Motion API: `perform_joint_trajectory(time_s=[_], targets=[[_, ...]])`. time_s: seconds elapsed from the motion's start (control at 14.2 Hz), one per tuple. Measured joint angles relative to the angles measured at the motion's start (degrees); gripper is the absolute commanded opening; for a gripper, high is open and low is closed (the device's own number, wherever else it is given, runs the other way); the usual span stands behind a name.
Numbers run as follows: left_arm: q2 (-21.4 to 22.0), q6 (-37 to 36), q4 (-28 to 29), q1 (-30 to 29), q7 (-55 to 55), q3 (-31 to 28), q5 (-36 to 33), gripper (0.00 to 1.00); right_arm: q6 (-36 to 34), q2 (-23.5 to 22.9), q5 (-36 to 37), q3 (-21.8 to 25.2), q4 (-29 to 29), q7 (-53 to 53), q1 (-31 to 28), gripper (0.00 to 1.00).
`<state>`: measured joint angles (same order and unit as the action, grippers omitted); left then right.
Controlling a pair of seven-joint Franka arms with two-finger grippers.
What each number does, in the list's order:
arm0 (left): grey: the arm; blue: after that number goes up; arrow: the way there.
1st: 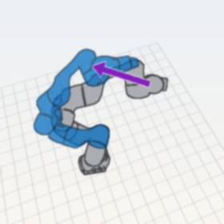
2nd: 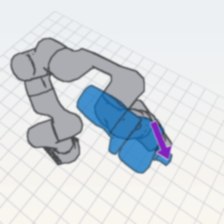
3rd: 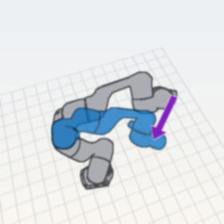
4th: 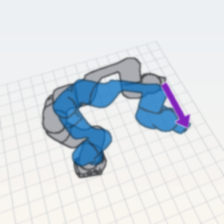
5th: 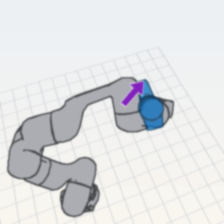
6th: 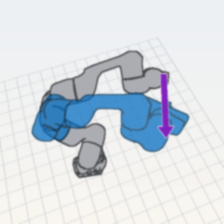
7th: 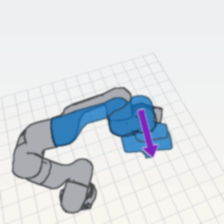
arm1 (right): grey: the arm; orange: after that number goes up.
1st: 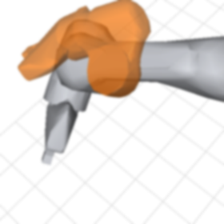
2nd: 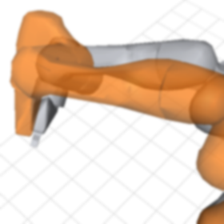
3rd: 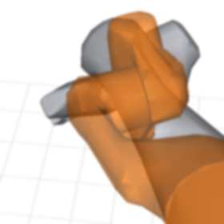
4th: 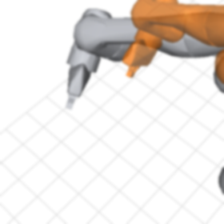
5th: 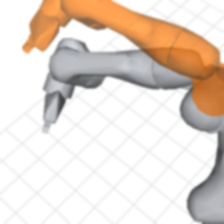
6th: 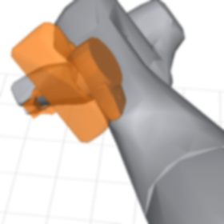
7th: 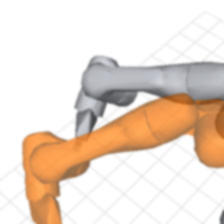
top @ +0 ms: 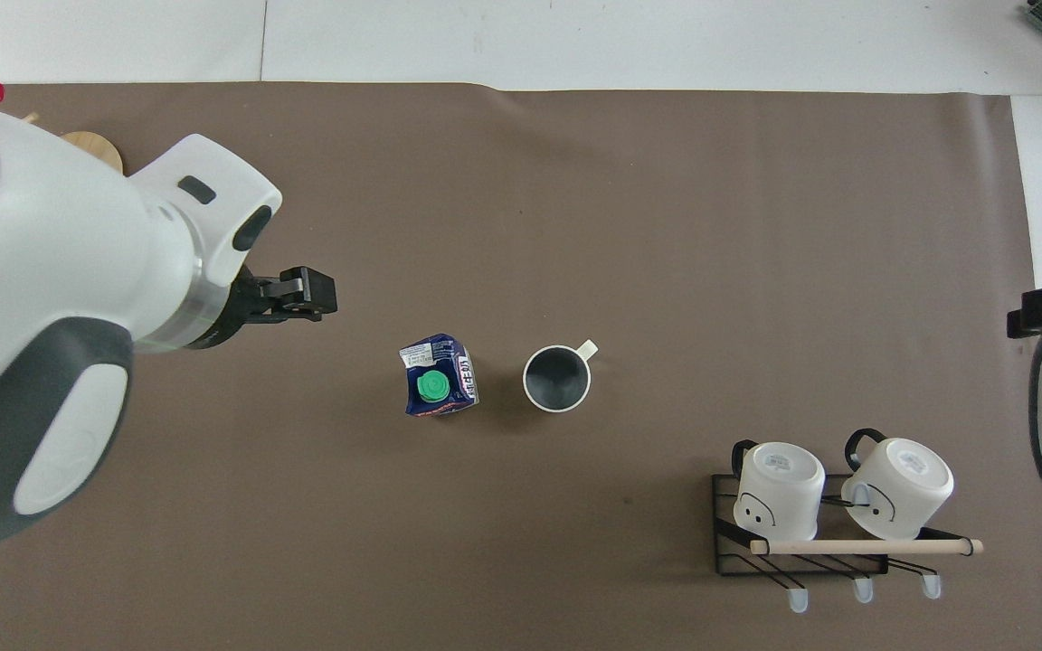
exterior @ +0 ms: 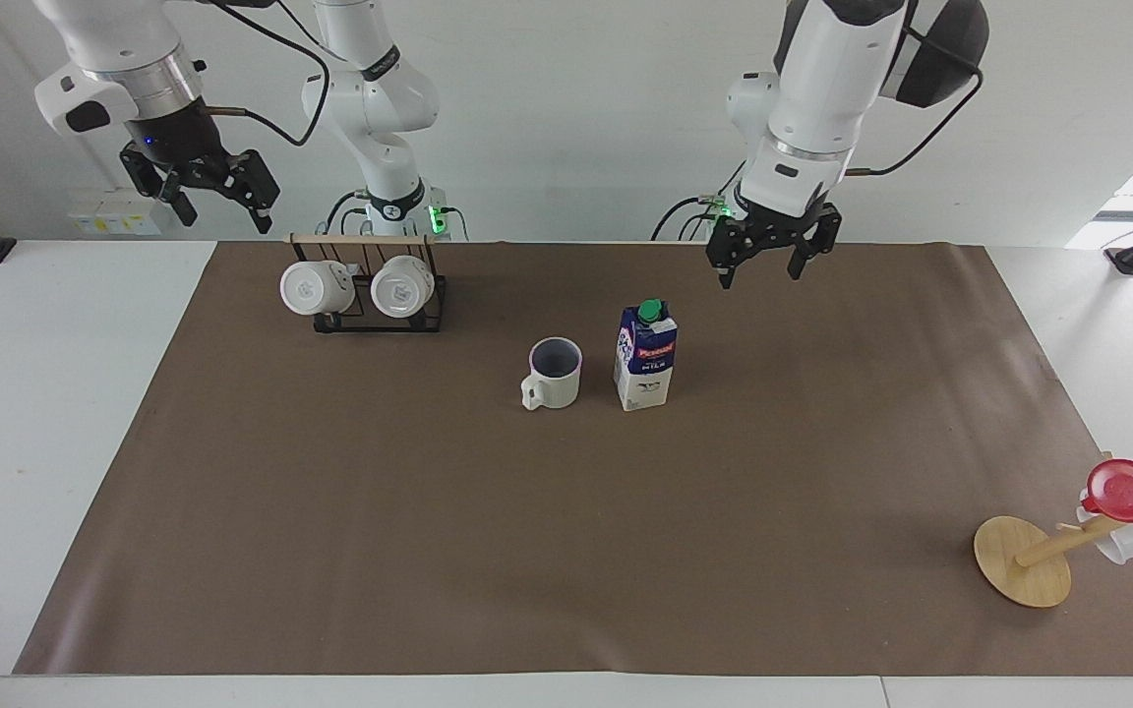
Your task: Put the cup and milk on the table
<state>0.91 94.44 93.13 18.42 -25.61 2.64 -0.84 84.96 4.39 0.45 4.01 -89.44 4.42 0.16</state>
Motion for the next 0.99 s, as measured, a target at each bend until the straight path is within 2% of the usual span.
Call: perform_joint_trajectory(time_s=[0.56, 0.99], targets=[[2.9, -4.9, 0.0, -10.2, 14.6, -0.4, 0.0, 1.00, 1.3, -0.6, -0.4, 0.1, -0.4, 2.2, 0.2, 1.00], [3.6, -7.3, -1.4, -15.0, 17.4, -0.4, 0.0, 1.00, 1.3, -0.6, -0.4, 0.1, -0.4, 2.2, 0.2, 1.00]])
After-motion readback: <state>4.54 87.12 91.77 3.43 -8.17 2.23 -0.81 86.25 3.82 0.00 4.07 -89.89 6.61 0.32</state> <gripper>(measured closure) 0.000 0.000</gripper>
